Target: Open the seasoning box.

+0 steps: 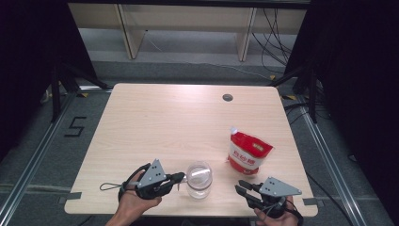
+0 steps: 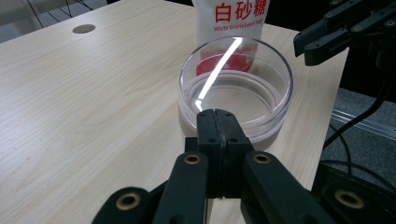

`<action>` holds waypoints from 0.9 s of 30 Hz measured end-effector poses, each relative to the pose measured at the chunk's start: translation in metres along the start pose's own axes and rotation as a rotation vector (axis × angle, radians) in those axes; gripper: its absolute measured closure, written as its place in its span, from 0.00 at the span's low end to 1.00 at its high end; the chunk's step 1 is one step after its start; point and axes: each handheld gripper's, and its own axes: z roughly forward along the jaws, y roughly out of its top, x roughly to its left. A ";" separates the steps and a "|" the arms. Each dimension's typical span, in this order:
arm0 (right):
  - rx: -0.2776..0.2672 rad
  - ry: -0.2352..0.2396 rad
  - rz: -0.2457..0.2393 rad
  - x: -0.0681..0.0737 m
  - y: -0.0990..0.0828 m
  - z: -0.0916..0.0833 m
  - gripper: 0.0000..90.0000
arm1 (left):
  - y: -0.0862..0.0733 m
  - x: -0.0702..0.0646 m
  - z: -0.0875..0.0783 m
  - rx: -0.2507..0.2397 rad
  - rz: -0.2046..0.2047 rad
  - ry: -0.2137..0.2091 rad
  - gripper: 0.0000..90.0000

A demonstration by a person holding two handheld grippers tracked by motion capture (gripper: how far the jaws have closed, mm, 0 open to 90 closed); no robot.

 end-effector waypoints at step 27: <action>-0.049 0.151 -0.067 0.025 0.031 0.048 1.00 | -0.002 0.002 -0.002 0.004 0.002 -0.007 0.98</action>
